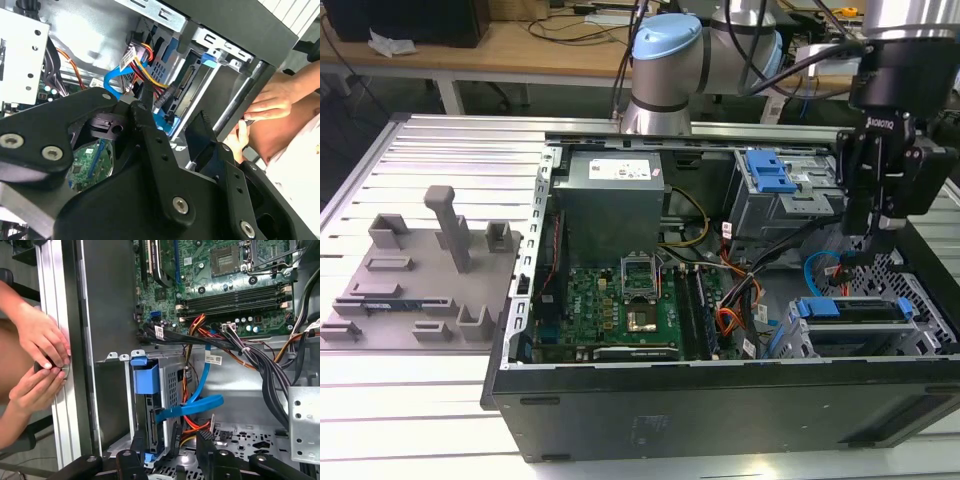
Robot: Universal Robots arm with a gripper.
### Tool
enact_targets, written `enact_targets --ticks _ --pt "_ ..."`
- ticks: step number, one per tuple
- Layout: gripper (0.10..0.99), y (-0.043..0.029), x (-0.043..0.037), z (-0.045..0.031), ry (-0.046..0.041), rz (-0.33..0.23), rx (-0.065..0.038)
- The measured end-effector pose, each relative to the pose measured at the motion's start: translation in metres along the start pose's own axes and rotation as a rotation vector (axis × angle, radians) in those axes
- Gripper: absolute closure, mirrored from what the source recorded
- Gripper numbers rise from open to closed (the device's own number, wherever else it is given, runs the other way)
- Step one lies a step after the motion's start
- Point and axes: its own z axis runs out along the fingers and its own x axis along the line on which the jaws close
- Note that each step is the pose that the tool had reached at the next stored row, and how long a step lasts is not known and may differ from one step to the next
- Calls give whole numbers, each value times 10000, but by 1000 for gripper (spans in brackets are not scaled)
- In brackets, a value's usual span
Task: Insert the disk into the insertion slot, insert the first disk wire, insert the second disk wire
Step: 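Insert the first disk wire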
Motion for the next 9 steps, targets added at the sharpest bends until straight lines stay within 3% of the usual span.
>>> enact_targets --ticks 5,7,8,9 --pt "557 -4 -32 65 55 -2 6" --pt "573 -11 -43 86 108 0 15" --pt "647 -15 -52 98 139 2 24" --pt "647 -17 -62 102 195 8 40"
